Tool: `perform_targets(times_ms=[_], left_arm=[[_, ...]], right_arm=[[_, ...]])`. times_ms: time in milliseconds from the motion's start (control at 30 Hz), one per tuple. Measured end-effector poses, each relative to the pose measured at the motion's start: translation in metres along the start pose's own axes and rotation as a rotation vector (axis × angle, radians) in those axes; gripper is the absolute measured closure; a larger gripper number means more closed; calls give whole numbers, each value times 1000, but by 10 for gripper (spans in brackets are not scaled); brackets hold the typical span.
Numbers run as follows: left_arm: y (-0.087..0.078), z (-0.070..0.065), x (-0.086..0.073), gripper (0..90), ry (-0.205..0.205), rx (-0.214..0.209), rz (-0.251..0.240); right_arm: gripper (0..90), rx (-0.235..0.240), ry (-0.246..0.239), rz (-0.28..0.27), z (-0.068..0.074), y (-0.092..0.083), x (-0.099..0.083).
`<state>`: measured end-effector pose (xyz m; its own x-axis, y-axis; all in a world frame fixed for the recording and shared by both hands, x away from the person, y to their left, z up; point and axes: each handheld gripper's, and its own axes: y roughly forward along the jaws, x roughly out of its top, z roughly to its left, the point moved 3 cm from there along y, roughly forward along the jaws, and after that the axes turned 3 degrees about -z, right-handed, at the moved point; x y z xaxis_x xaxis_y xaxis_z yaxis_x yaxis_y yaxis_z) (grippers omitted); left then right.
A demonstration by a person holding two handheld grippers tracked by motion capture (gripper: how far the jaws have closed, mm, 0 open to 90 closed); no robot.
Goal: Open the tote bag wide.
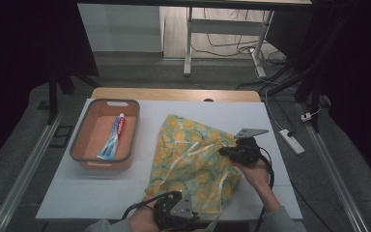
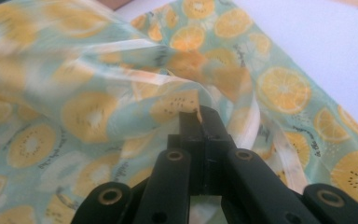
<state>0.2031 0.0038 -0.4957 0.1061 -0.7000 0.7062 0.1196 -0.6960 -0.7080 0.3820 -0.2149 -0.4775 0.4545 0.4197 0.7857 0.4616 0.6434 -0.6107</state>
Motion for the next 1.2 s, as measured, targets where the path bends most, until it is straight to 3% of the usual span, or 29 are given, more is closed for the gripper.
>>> perform_targets(times_ms=[67, 100, 133, 167, 200, 233, 267, 333, 367, 433, 533, 600, 700, 733, 767, 800, 833, 900, 967, 1033, 1067, 1200], left_arm=[[-3, 4, -3, 722, -13, 12, -16], [-6, 7, -2, 622, -22, 35, -29], [-9, 10, -1, 622, -32, 56, -44], [-15, 13, 1, 522, -38, 78, -63], [-21, 17, 2, 492, -47, 103, -82], [-34, 27, 5, 464, -79, 154, -113], [-34, 27, 5, 447, -79, 154, -113], [-48, 39, 6, 428, -130, 198, -150], [-56, 46, 5, 399, -156, 240, -161], [-65, 58, 1, 327, -199, 310, -146], [-69, 78, -11, 312, -288, 346, -122], [-67, 89, -20, 342, -330, 361, -92], [-53, 103, -31, 390, -376, 315, -38], [-49, 105, -32, 547, -381, 297, -29], [-44, 107, -34, 636, -383, 275, -15], [-41, 109, -35, 636, -384, 270, -5], [-39, 111, -36, 826, -381, 270, 3], [-41, 116, -36, 878, -390, 263, -15], [-50, 121, -35, 880, -402, 285, -31], [-73, 129, -34, 882, -421, 344, -98], [-73, 129, -34, 883, -421, 344, -98], [-101, 138, -31, 884, -438, 379, -186]], right_arm=[[896, -2, 7, 6, -1, 2, -2], [896, 4, 9, 4, 0, 2, -2], [896, 4, 9, 4, 0, 2, -2], [896, 5, 0, -1, 2, 1, 0], [896, 10, -2, -6, 3, 0, 0], [896, 14, -7, -12, 4, 0, 1], [896, 14, -7, -12, 4, 0, 1], [896, 20, -17, -19, 5, -1, 2], [896, 22, -21, -22, 5, -1, 2], [896, 28, -21, -27, 6, -2, 2], [895, 29, -21, -31, 6, -2, 2], [895, 31, -27, -35, 7, -3, 3], [895, 37, -28, -42, 8, -4, 3], [895, 41, -26, -48, 8, -5, 4], [896, 45, -27, -52, 9, -6, 4], [896, 45, -27, -52, 9, -6, 4], [895, 47, -35, -60, 10, -9, 6], [895, 50, -41, -68, 11, -13, 7], [895, 50, -44, -76, 12, -17, 9], [896, 45, -52, -104, 17, -33, 16], [896, 44, -60, -121, 19, -40, 19], [896, 79, -70, -164, 26, -56, 29]])
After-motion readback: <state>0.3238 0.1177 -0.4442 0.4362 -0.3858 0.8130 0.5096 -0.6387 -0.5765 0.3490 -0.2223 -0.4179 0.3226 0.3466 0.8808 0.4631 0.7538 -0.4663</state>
